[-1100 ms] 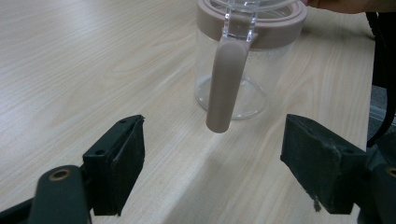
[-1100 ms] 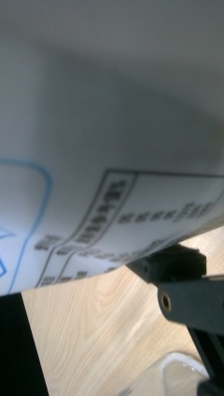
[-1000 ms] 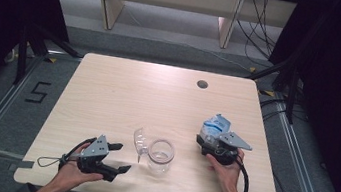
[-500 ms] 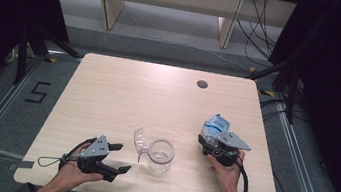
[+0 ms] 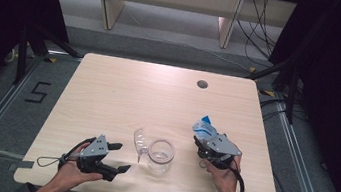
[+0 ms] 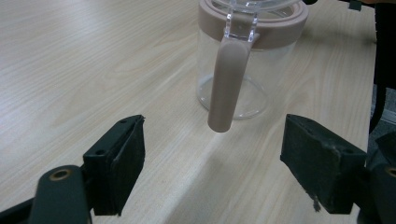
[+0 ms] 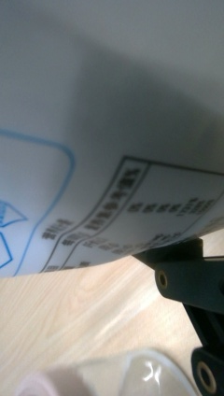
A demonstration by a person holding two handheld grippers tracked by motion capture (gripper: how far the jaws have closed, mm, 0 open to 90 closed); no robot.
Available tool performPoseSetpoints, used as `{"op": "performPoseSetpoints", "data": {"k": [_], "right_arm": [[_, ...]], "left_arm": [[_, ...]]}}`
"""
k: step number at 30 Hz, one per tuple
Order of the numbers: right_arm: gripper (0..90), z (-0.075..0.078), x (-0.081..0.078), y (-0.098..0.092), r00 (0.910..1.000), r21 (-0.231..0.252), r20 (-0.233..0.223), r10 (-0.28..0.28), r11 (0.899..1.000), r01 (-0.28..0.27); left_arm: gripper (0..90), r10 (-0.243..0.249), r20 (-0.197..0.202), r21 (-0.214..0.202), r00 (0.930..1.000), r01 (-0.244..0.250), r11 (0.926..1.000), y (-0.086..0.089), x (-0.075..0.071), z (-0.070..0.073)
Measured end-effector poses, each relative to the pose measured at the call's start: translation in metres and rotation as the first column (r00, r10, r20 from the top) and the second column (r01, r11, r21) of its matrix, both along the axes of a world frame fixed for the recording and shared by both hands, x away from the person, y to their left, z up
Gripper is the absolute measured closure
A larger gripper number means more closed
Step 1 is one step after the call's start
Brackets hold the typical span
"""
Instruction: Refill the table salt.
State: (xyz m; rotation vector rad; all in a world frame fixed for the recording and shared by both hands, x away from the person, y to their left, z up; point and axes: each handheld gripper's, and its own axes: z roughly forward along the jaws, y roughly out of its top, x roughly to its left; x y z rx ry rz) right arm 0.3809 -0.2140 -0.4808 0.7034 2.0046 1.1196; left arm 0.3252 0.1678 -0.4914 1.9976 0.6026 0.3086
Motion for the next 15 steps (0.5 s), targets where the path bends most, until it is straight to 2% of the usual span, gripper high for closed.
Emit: {"op": "performPoseSetpoints", "data": {"k": [2, 4, 6, 8, 10, 13, 15], "right_arm": [[45.4, 0.002, -0.004, 0.005, 0.9995, -0.031, 0.029, 0.016, 0.999, -0.015], [45.4, 0.003, -0.007, 0.009, 0.9992, -0.038, 0.034, 0.022, 0.999, -0.020], [45.5, 0.003, -0.008, 0.011, 0.9984, -0.067, 0.046, 0.034, 0.997, -0.030], [45.5, 0.004, -0.011, 0.013, 0.9979, -0.112, 0.054, 0.035, 0.993, -0.029], [45.6, 0.005, -0.012, 0.015, 0.9961, -0.144, 0.080, 0.038, 0.989, -0.026], [45.6, 0.005, -0.015, 0.019, 0.9958, -0.156, 0.079, 0.047, 0.987, -0.034], [45.7, 0.006, -0.016, 0.021, 0.9933, -0.190, 0.099, 0.059, 0.981, -0.040]], "left_arm": [[21.4, -0.002, -0.003, -0.007, 1.0000, 0.002, 1.0000, 0.000, 0.000, 0.000], [21.4, -0.001, -0.004, -0.007, 1.0000, 0.001, 1.0000, 0.000, 0.000, 0.000], [21.4, 0.000, 0.000, 0.004, 1.0000, 0.000, 1.0000, 0.000, 0.000, 0.000], [21.4, -0.001, -0.004, -0.007, 1.0000, 0.001, 1.0000, 0.000, 0.000, 0.000], [21.4, -0.002, -0.003, -0.007, 1.0000, 0.002, 1.0000, -0.001, -0.001, 0.000], [21.4, -0.004, -0.002, -0.011, 1.0000, 0.004, 0.9999, -0.001, -0.001, -0.001], [21.4, -0.008, -0.001, -0.008, 1.0000, 0.008, 0.9999, 0.000, -0.001, -0.001]]}}
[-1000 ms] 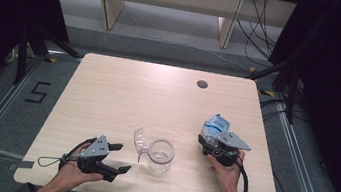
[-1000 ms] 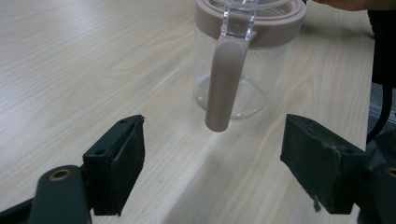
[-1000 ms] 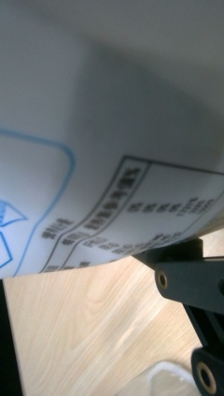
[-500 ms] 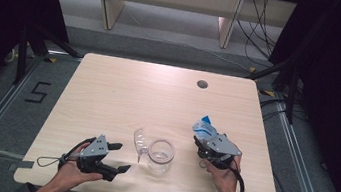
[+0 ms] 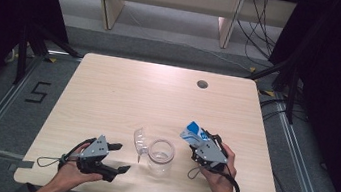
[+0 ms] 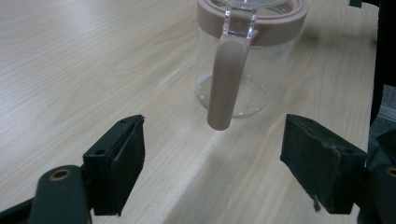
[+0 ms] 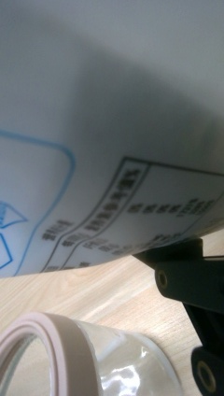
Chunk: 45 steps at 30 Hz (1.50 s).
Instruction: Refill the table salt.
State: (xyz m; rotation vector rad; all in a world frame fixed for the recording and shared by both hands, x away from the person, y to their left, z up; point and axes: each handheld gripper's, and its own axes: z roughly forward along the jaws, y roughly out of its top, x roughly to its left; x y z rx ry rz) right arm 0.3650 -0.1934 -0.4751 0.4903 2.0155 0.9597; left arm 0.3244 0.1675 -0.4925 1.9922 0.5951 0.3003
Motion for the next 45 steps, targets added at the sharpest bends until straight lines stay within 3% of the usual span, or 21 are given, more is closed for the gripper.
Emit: {"op": "performPoseSetpoints", "data": {"k": [5, 7, 10, 13, 16, 21, 23, 25, 31, 45], "right_arm": [[45.8, 0.001, -0.005, 0.006, 0.9990, -0.081, 0.046, 0.000, 0.997, 0.004], [45.9, 0.001, -0.006, 0.008, 0.9986, -0.088, 0.051, 0.009, 0.996, -0.004], [46.1, 0.000, -0.008, 0.011, 0.9963, -0.152, 0.084, 0.013, 0.988, 0.000], [46.2, -0.001, -0.009, 0.013, 0.9965, -0.178, 0.079, 0.029, 0.984, -0.014], [46.2, -0.001, -0.009, 0.015, 0.9918, -0.227, 0.124, 0.031, 0.974, -0.002], [46.2, 0.000, -0.011, 0.016, 0.9895, -0.248, 0.142, 0.024, 0.969, 0.012], [46.2, 0.001, -0.010, 0.016, 0.9859, -0.277, 0.161, 0.046, 0.961, 0.001], [46.2, 0.000, -0.012, 0.017, 0.9870, -0.265, 0.158, 0.027, 0.964, 0.016], [46.4, -0.001, -0.013, 0.019, 0.9855, -0.310, 0.166, 0.035, 0.951, 0.018], [46.5, 0.000, -0.016, 0.020, 0.9812, -0.347, 0.191, 0.027, 0.937, 0.042]], "left_arm": [[21.4, 0.005, -0.001, 0.005, 1.0000, -0.005, 1.0000, 0.000, 0.000, 0.000], [21.4, 0.005, -0.002, -0.004, 1.0000, -0.005, 1.0000, 0.000, 0.000, 0.000], [21.4, 0.000, -0.001, 0.003, 1.0000, 0.000, 1.0000, 0.000, 0.000, 0.000], [21.3, 0.000, -0.001, 0.003, 1.0000, 0.000, 1.0000, 0.000, 0.000, 0.000], [21.3, 0.003, -0.003, -0.004, 1.0000, -0.003, 1.0000, -0.001, 0.000, 0.000], [21.2, 0.001, -0.001, 0.004, 1.0000, -0.001, 1.0000, 0.000, 0.000, 0.000], [21.1, 0.002, -0.001, 0.004, 1.0000, -0.001, 1.0000, 0.000, 0.000, 0.000], [21.0, 0.002, -0.002, 0.005, 1.0000, -0.002, 1.0000, 0.000, 0.000, 0.000], [20.7, 0.003, -0.002, 0.003, 1.0000, -0.003, 1.0000, 0.000, 0.000, 0.000], [20.7, 0.003, -0.001, 0.002, 1.0000, -0.003, 1.0000, 0.000, 0.000, 0.000]]}}
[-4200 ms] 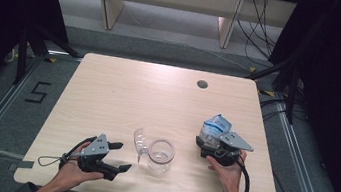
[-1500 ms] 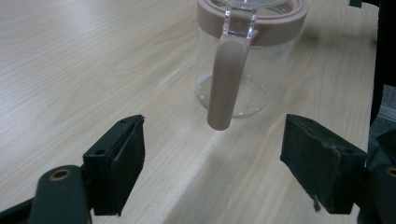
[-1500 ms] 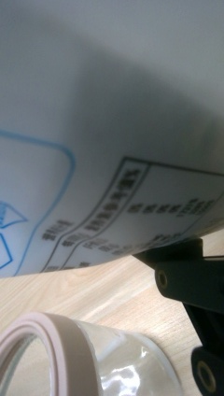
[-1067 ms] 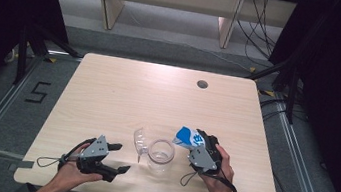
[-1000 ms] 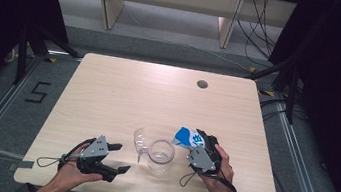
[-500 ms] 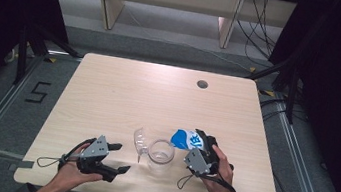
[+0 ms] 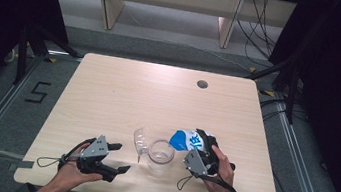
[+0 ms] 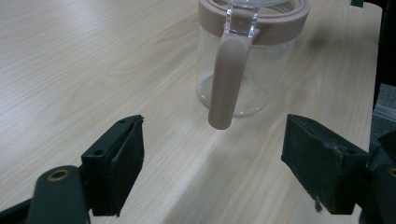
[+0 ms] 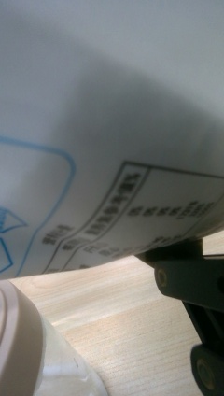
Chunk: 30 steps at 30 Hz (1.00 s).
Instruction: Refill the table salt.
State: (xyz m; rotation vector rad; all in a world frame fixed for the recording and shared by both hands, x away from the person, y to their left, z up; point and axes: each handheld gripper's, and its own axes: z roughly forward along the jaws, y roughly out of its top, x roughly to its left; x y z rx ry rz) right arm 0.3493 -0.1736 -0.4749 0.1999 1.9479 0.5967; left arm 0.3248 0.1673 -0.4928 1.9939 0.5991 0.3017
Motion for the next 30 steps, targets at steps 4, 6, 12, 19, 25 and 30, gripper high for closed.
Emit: {"op": "performPoseSetpoints", "data": {"k": [4, 6, 12, 19, 25, 30], "right_arm": [[46.5, 0.0007, -0.0012, 0.0007, 0.9999, -0.010, 0.011, -0.002, 1.000, 0.002], [46.6, 0.0004, -0.0020, 0.0017, 0.9999, -0.019, 0.015, -0.004, 1.000, 0.004], [47.0, 0.0002, -0.0011, 0.0040, 0.9990, -0.046, 0.045, -0.005, 0.999, 0.007], [47.2, 0.0002, -0.0037, 0.0061, 0.9977, -0.077, 0.066, -0.015, 0.997, 0.020], [47.3, -0.0004, -0.0035, 0.0060, 0.9964, -0.088, 0.082, -0.018, 0.996, 0.026], [47.5, 0.0008, -0.0039, 0.0061, 0.9925, -0.120, 0.122, -0.012, 0.992, 0.027]], "left_arm": [[20.7, 0.006, -0.006, -0.002, 1.0000, -0.006, 1.0000, -0.0003, -0.0006, -0.0001], [20.7, 0.006, -0.006, -0.001, 1.0000, -0.006, 1.0000, -0.0003, -0.0006, -0.0002], [20.8, -0.001, 0.001, 0.003, 1.0000, 0.001, 1.0000, -0.0002, -0.0002, 0.0000], [20.8, 0.002, -0.008, 0.003, 1.0000, -0.002, 1.0000, -0.0003, -0.0008, 0.0001], [20.8, -0.001, 0.001, 0.003, 1.0000, 0.001, 1.0000, -0.0002, -0.0004, 0.0000], [20.8, -0.005, -0.002, 0.007, 1.0000, 0.005, 1.0000, -0.0002, -0.0003, 0.0001]]}}
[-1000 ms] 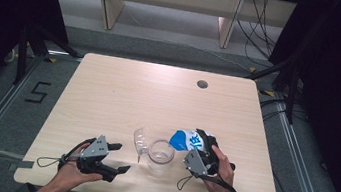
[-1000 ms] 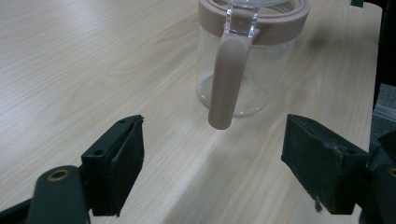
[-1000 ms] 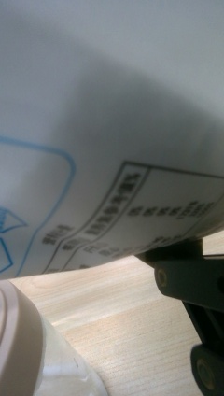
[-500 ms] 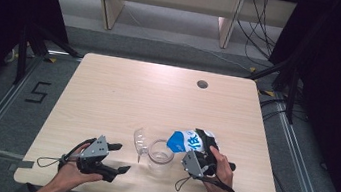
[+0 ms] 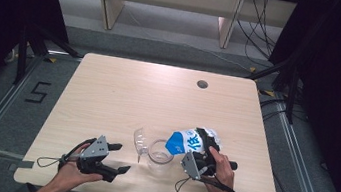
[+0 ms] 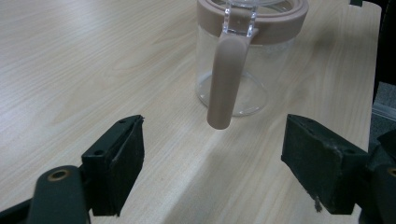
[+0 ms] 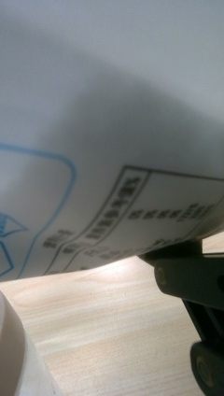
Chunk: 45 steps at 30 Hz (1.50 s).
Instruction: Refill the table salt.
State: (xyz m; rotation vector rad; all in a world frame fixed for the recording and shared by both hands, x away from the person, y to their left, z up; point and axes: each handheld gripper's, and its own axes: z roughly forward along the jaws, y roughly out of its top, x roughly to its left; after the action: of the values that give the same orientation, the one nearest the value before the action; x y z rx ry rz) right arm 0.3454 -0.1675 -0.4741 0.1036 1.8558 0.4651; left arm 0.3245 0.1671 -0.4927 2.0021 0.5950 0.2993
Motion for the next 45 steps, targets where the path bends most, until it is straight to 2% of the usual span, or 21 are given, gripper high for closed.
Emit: {"op": "performPoseSetpoints", "data": {"k": [5, 6, 8, 10, 12, 13, 17, 19, 21, 22, 24, 25, 26, 28, 29, 30, 33, 34, 35, 38, 45], "right_arm": [[47.5, -0.0011, -0.0013, 0.0013, 0.9999, -0.027, 0.010, -0.008, 1.000, 0.008], [47.7, 0.0013, 0.0002, 0.0014, 0.9991, -0.069, 0.038, 0.019, 0.997, -0.016], [47.8, -0.0010, -0.0007, 0.0021, 0.9996, -0.039, 0.028, 0.004, 0.999, -0.003], [47.8, -0.0006, 0.0004, 0.0022, 0.9992, -0.060, 0.034, 0.019, 0.998, -0.017], [47.8, 0.0037, 0.0008, 0.0026, 0.9973, -0.126, 0.064, 0.036, 0.992, -0.028], [47.8, -0.0008, -0.0001, 0.0026, 0.9989, -0.070, 0.046, 0.014, 0.998, -0.010], [48.0, -0.0009, 0.0002, 0.0034, 0.9985, -0.083, 0.046, 0.030, 0.996, -0.026], [48.0, 0.0033, -0.0002, 0.0039, 0.9965, -0.151, 0.073, 0.040, 0.988, -0.028], [48.0, 0.0025, -0.0005, 0.0035, 0.9965, -0.135, 0.078, 0.028, 0.991, -0.017], [48.0, -0.0012, -0.0006, 0.0032, 0.9985, -0.084, 0.052, 0.017, 0.996, -0.013], [48.0, -0.0008, -0.0009, 0.0034, 0.9982, -0.104, 0.058, 0.015, 0.995, -0.009], [48.0, 0.0026, -0.0006, 0.0038, 0.9960, -0.154, 0.084, 0.031, 0.988, -0.018], [48.0, -0.0018, -0.0006, 0.0038, 0.9981, -0.103, 0.057, 0.023, 0.995, -0.017], [48.0, -0.0026, -0.0030, 0.0046, 0.9983, -0.104, 0.059, -0.003, 0.995, 0.009], [48.1, -0.0002, -0.0021, 0.0049, 0.9962, -0.141, 0.085, 0.017, 0.990, -0.005], [48.2, -0.0026, -0.0031, 0.0052, 0.9975, -0.119, 0.070, 0.002, 0.993, 0.006], [48.3, -0.0026, -0.0032, 0.0059, 0.9965, -0.135, 0.084, 0.005, 0.991, 0.006], [48.3, 0.0006, -0.0027, 0.0064, 0.9939, -0.187, 0.108, 0.025, 0.982, -0.004], [48.3, -0.0026, -0.0035, 0.0065, 0.9953, -0.150, 0.096, 0.006, 0.989, 0.008], [48.5, -0.0027, -0.0036, 0.0068, 0.9952, -0.153, 0.098, 0.005, 0.988, 0.011], [48.6, -0.0031, -0.0026, 0.0071, 0.9953, -0.170, 0.096, 0.015, 0.985, 0.002]], "left_arm": [[20.8, 0.000, 0.000, 0.001, 1.0000, 0.000, 1.0000, 0.0000, 0.0000, 0.0001], [20.8, -0.001, 0.001, 0.001, 1.0000, 0.001, 1.0000, -0.0001, 0.0000, 0.0000], [20.8, -0.001, 0.000, 0.002, 1.0000, 0.001, 1.0000, 0.0000, 0.0000, 0.0001], [20.8, 0.001, 0.002, 0.001, 1.0000, -0.001, 1.0000, -0.0001, 0.0000, -0.0001], [20.8, 0.003, 0.003, -0.001, 1.0000, -0.003, 1.0000, -0.0003, -0.0001, -0.0002], [20.8, 0.020, -0.021, -0.016, 0.9996, -0.021, 0.9997, -0.0013, -0.0019, -0.0009], [20.8, 0.007, -0.002, -0.001, 1.0000, -0.007, 1.0000, -0.0004, -0.0005, -0.0003], [20.8, 0.009, -0.004, -0.003, 1.0000, -0.009, 1.0000, -0.0004, -0.0007, -0.0004], [20.8, 0.017, -0.015, -0.011, 0.9997, -0.017, 0.9998, -0.0009, -0.0014, -0.0007], [20.8, 0.009, -0.001, -0.002, 1.0000, -0.009, 1.0000, -0.0004, -0.0007, -0.0004], [20.8, 0.009, -0.003, -0.003, 1.0000, -0.009, 1.0000, -0.0004, -0.0006, -0.0004], [20.8, 0.009, -0.003, -0.003, 1.0000, -0.009, 1.0000, -0.0004, -0.0006, -0.0004], [20.8, 0.009, -0.004, -0.002, 1.0000, -0.009, 1.0000, -0.0005, -0.0007, -0.0004], [20.8, 0.017, -0.017, -0.010, 0.9997, -0.017, 0.9998, -0.0011, -0.0015, -0.0010], [20.8, 0.017, -0.016, -0.010, 0.9997, -0.017, 0.9998, -0.0011, -0.0015, -0.0010], [20.7, 0.017, -0.017, -0.010, 0.9997, -0.017, 0.9998, -0.0010, -0.0014, -0.0010], [20.8, 0.022, -0.015, -0.007, 0.9997, -0.022, 0.9997, -0.0010, -0.0017, -0.0009], [20.8, 0.022, -0.014, -0.004, 0.9996, -0.023, 0.9997, -0.0009, -0.0018, -0.0007], [20.8, 0.016, -0.016, -0.009, 0.9997, -0.016, 0.9998, -0.0010, -0.0014, -0.0010], [20.8, 0.009, -0.001, 0.009, 1.0000, -0.009, 0.9999, -0.0005, -0.0007, -0.0006], [20.8, 0.021, -0.017, -0.006, 0.9996, -0.021, 0.9998, -0.0014, -0.0018, -0.0012]]}}
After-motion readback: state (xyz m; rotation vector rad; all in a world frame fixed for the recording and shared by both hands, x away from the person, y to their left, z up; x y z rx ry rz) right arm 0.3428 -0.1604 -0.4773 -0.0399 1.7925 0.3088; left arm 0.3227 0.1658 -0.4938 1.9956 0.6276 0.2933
